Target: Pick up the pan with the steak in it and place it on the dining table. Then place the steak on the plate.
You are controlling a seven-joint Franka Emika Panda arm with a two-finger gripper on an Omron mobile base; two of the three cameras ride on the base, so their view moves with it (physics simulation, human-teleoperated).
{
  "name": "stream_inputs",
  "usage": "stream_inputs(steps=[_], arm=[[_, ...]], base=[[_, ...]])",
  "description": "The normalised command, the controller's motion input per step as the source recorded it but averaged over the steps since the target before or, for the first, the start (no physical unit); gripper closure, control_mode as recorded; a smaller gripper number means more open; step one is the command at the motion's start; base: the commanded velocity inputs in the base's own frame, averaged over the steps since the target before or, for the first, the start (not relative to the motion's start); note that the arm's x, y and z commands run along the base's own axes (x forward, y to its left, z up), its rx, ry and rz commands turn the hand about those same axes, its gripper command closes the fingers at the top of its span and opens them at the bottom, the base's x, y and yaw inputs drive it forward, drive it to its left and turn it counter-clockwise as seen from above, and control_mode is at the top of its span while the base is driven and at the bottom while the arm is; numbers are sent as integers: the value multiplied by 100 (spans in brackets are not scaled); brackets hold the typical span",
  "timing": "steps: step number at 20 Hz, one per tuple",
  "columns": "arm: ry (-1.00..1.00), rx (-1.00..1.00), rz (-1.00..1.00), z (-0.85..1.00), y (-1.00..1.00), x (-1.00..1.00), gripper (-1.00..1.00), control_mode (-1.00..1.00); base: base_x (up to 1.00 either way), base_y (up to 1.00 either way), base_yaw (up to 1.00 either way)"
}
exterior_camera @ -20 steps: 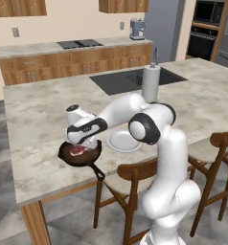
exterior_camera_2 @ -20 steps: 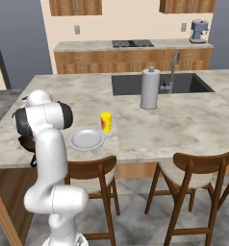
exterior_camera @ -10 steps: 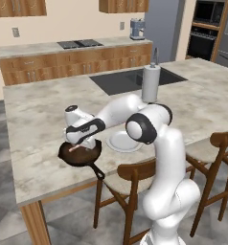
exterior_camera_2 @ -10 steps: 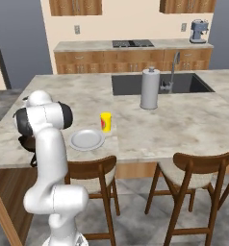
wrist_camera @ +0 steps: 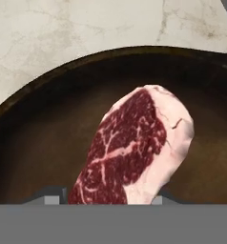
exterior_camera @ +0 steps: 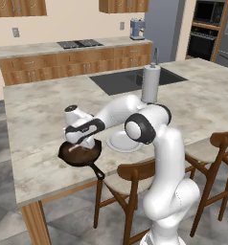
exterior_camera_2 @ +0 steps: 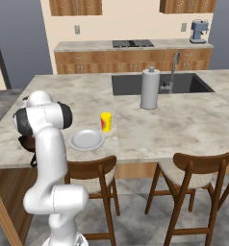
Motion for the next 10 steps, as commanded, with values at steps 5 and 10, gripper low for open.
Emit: stream_inputs(steps=[5, 10], arm=[[-5, 7, -7, 53, -4, -3, 100, -100], [-11, 10, -2, 57, -55, -61, 100, -100]], base=[[0, 0, 0], [0, 0, 0]])
